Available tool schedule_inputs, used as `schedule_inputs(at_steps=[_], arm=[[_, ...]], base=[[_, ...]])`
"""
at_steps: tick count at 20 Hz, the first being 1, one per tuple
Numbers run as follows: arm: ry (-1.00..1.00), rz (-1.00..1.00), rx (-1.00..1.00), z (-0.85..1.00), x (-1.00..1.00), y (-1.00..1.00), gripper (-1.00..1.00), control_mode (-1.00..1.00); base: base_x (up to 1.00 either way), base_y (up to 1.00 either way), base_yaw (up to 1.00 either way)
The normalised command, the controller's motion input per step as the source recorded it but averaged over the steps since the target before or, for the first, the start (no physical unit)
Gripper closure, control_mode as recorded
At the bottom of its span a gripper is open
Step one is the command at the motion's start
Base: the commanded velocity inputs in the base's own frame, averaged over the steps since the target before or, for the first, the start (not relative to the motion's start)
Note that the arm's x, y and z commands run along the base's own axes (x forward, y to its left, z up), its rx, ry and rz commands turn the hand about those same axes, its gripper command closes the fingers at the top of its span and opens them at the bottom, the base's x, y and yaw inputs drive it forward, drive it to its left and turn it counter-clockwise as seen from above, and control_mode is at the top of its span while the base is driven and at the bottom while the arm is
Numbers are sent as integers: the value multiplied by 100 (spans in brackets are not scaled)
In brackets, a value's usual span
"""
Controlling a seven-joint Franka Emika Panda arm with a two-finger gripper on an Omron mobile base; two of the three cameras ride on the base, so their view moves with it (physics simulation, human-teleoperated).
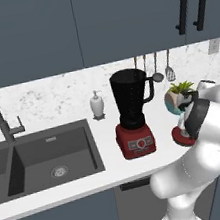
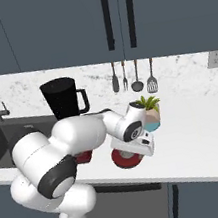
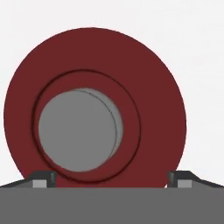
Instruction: Close the lid blender by securely placing the lid on top.
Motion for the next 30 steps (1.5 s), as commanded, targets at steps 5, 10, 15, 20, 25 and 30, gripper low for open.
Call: schedule_inputs(at_steps=[5, 10, 15, 20, 25, 30], arm=[[0, 0, 0, -12, 29, -2, -100, -100], [0, 0, 0, 0, 7, 4, -100, -100], [0, 0, 0, 0, 0, 8, -100, -100], [0, 0, 0, 0, 12, 20, -100, -100], [0, 0, 0, 0, 13, 18, -100, -100], [0, 0, 0, -8, 10, 12, -100, -100]], base=[[0, 0, 0], [0, 0, 0], [0, 0, 0], [0, 0, 0], [0, 0, 0], [0, 0, 0]])
